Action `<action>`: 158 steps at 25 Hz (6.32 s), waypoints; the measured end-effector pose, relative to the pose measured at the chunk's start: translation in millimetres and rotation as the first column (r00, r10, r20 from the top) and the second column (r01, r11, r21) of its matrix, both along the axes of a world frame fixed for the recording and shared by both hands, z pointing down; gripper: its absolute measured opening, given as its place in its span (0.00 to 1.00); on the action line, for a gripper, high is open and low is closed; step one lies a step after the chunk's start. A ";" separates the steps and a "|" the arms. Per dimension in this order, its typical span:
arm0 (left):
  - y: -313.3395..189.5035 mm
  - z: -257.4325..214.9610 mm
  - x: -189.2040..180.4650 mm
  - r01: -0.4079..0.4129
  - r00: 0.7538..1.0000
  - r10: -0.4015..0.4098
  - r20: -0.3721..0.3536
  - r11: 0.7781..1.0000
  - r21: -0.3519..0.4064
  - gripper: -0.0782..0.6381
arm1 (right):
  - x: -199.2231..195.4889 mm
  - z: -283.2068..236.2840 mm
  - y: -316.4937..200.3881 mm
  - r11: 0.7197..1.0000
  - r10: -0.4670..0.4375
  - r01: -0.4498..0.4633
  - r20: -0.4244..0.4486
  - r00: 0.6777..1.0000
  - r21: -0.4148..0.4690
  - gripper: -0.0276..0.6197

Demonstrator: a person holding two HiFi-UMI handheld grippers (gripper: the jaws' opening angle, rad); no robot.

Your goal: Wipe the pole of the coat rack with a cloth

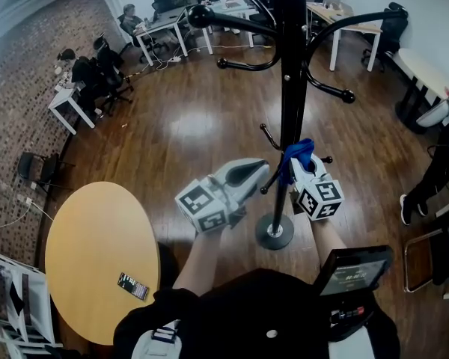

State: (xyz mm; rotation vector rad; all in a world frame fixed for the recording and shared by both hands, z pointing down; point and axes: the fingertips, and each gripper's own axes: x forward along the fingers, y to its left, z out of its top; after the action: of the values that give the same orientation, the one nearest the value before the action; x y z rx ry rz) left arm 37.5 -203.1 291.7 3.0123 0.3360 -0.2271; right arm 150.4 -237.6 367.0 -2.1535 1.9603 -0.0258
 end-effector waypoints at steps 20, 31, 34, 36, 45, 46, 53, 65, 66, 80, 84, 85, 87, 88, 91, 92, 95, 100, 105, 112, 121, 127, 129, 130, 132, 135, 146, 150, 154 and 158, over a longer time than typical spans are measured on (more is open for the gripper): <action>-3.2 -2.7 -1.6 0.028 0.999 -0.028 -0.026 1.000 0.008 0.11 | -6.6 -182.1 2.4 0.972 -0.011 0.075 -0.271 0.963 0.224 0.08; -3.4 4.8 -3.3 0.032 0.999 -0.032 -0.008 0.999 -0.013 0.11 | 2.3 56.6 -4.1 0.989 -0.050 0.041 -0.059 0.997 -0.144 0.08; -4.0 5.2 -3.1 0.033 0.999 -0.034 -0.006 0.999 -0.016 0.11 | 3.6 98.0 -5.6 0.972 -0.051 0.046 -0.015 0.999 -0.232 0.08; -2.9 5.5 -3.1 0.030 1.000 -0.030 -0.005 0.999 -0.015 0.11 | 4.1 111.7 -6.1 0.962 -0.047 0.048 0.012 0.999 -0.267 0.08; -0.3 6.9 -7.6 0.023 1.000 -0.024 -0.009 1.000 -0.002 0.11 | 5.4 -0.2 -3.9 0.998 -0.065 0.066 0.068 0.996 -0.024 0.08; 0.1 6.2 -8.4 0.024 1.000 -0.024 -0.009 1.000 -0.003 0.11 | 5.3 -26.8 -3.2 0.997 -0.069 0.068 0.045 0.997 0.025 0.08; -5.5 4.8 -18.0 0.047 0.999 -0.047 -0.018 0.999 0.000 0.11 | 0.1 -191.0 -0.7 0.966 -0.053 0.087 -0.145 0.988 0.244 0.08; -4.4 0.9 -13.9 0.047 0.999 -0.047 -0.023 0.999 -0.003 0.11 | 3.1 -142.1 -2.5 0.979 -0.033 0.072 -0.204 0.978 0.189 0.08; -3.7 1.1 -13.3 0.046 0.999 -0.046 -0.023 0.999 -0.007 0.11 | 3.0 -119.8 -2.6 0.986 -0.032 0.063 -0.192 0.981 0.157 0.08; 1.1 1.4 -9.0 0.037 0.999 -0.037 -0.016 0.999 -0.014 0.11 | 4.4 121.8 -8.8 0.964 -0.033 0.053 0.080 0.996 -0.262 0.08; 0.7 2.5 -7.8 0.038 0.999 -0.039 -0.017 0.999 -0.017 0.11 | 7.0 64.9 -8.2 0.989 -0.049 0.061 0.090 0.995 -0.132 0.08; 0.7 2.6 -7.5 0.038 0.999 -0.038 -0.018 0.999 -0.017 0.11 | 8.5 42.5 -8.5 0.995 -0.048 0.055 0.081 0.996 -0.086 0.08; 1.0 3.2 -8.2 0.040 0.999 -0.040 -0.018 0.999 -0.016 0.11 | 9.6 -6.5 -8.2 0.999 -0.047 0.047 0.042 0.998 -0.001 0.08; 1.3 3.3 -9.4 0.042 0.999 -0.042 -0.019 0.999 -0.016 0.11 | 8.8 -33.1 -7.1 0.998 -0.046 0.045 0.018 0.999 0.041 0.08; 0.2 1.6 -13.9 0.051 0.998 -0.051 -0.026 0.999 -0.018 0.11 | 4.4 -112.1 -4.1 0.990 -0.024 0.034 -0.075 0.997 0.136 0.08; -0.8 0.6 -15.0 0.054 0.998 -0.055 -0.028 0.998 -0.017 0.11 | 3.4 -135.8 -4.1 0.987 -0.014 0.030 -0.103 0.995 0.159 0.08; -1.9 -1.8 -18.0 0.062 0.997 -0.062 -0.036 0.998 -0.014 0.11 | 0.8 -193.4 -2.4 0.972 -0.007 0.044 -0.156 0.988 0.233 0.08; -4.5 -7.1 -21.6 0.073 0.996 -0.073 -0.049 0.997 -0.014 0.11 | 0.3 -223.8 -2.2 0.959 -0.026 0.080 -0.196 0.980 0.273 0.08; -4.4 -4.0 -15.6 0.072 0.997 -0.072 -0.039 0.997 -0.014 0.11 | 4.8 -184.1 -1.9 0.966 -0.032 0.078 -0.184 0.982 0.246 0.08; -4.1 -0.8 -14.4 0.056 0.998 -0.057 -0.027 0.998 -0.015 0.11 | 3.5 -71.2 -5.9 0.993 -0.030 0.040 -0.087 0.996 0.110 0.08; 0.9 2.1 -10.9 0.047 0.999 -0.047 -0.019 0.999 -0.018 0.11 | 7.5 81.7 -10.1 0.981 -0.033 0.042 0.048 0.998 -0.191 0.08; -2.2 4.0 -15.1 0.064 0.998 -0.065 -0.017 0.998 -0.027 0.11 | 10.3 102.7 -10.8 0.958 -0.051 0.098 0.180 0.982 -0.268 0.08; -3.4 4.8 -16.5 0.073 0.997 -0.074 -0.018 0.997 -0.032 0.11 | 10.7 62.9 -9.7 0.978 -0.066 0.091 0.139 0.988 -0.187 0.08; -3.2 4.7 -16.3 0.074 0.997 -0.075 -0.019 0.997 -0.033 0.11 | 11.7 38.7 -9.4 0.987 -0.069 0.084 0.111 0.991 -0.139 0.08; -1.2 3.6 -16.3 0.073 0.997 -0.074 -0.023 0.997 -0.032 0.11 | 12.2 -12.1 -8.2 0.996 -0.069 0.072 0.053 0.996 -0.051 0.08; 1.1 2.3 -21.3 0.073 0.997 -0.074 -0.027 0.997 -0.028 0.11 | 7.6 -92.2 -4.2 0.993 -0.071 0.073 -0.017 0.997 0.090 0.08; -4.2 0.4 -24.5 0.100 0.994 -0.101 -0.035 0.995 -0.032 0.11 | 0.2 -212.0 1.8 0.953 -0.041 0.098 -0.199 0.979 0.288 0.08; -4.8 1.0 -18.9 0.101 0.994 -0.101 -0.032 0.995 -0.028 0.11 | 6.6 -154.9 -0.1 0.971 -0.036 0.072 -0.158 0.987 0.229 0.08; -5.6 3.1 -19.0 0.096 0.995 -0.097 -0.024 0.995 -0.029 0.11 | 3.2 -80.5 -1.7 0.990 -0.044 0.058 -0.107 0.993 0.126 0.08; -6.6 3.5 -18.2 0.087 0.996 -0.088 -0.020 0.996 -0.031 0.11 | 2.8 14.4 -5.5 0.998 -0.048 0.047 -0.026 0.999 -0.035 0.08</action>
State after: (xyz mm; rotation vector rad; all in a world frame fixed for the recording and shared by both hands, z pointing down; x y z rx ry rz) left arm 19.3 -209.7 295.2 3.0003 0.2009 -0.2685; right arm 153.2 -243.2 381.5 -2.1396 2.0401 -0.0392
